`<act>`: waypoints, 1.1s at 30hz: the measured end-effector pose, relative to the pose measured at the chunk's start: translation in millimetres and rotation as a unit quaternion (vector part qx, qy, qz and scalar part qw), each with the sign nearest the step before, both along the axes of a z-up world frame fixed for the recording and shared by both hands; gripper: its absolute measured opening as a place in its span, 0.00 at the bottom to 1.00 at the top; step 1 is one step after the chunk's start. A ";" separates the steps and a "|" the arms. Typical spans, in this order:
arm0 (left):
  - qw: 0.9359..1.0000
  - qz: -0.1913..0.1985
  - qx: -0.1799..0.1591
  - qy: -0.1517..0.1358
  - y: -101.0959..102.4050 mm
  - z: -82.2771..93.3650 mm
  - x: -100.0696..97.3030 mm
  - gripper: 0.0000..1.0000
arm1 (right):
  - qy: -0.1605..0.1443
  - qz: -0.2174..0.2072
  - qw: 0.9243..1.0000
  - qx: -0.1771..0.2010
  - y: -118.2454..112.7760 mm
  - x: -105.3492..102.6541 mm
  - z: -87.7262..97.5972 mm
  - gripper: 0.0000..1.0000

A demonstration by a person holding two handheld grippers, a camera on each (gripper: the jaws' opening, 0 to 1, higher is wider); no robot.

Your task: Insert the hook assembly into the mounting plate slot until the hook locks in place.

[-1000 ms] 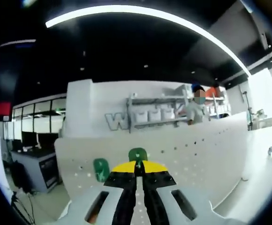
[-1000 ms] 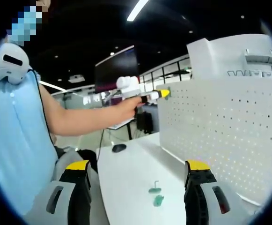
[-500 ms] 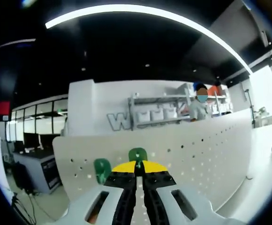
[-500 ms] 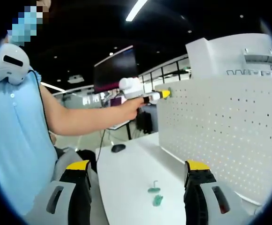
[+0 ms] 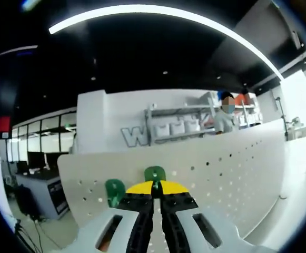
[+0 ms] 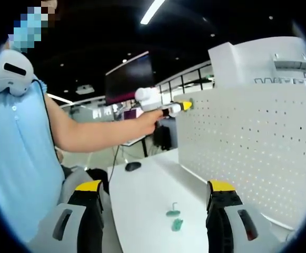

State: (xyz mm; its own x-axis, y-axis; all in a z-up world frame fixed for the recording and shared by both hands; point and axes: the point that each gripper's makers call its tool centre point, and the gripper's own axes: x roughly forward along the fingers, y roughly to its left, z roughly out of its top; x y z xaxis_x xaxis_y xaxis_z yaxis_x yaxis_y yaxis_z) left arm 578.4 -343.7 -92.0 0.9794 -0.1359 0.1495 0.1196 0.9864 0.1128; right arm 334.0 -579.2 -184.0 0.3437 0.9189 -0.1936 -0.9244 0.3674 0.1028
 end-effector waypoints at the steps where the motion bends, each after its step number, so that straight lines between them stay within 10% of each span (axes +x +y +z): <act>1: 1.000 0.000 -0.002 -0.001 0.0 0.2 0.0 0.03 | 0.000 0.000 1.000 0.000 0.2 0.1 0.0 0.81; 33: 0.999 0.024 0.037 0.006 -1.5 -6.9 5.4 0.03 | 0.004 0.007 1.000 0.006 0.8 -0.4 -2.8 0.79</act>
State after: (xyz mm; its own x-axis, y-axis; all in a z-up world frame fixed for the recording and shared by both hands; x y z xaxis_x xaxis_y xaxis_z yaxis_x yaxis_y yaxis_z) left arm 583.8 -345.2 -98.8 0.9868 -0.0990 0.1285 0.0744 0.9801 0.1838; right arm 333.5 -578.4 -186.7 0.3294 0.9257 -0.1857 -0.9284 0.3534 0.1150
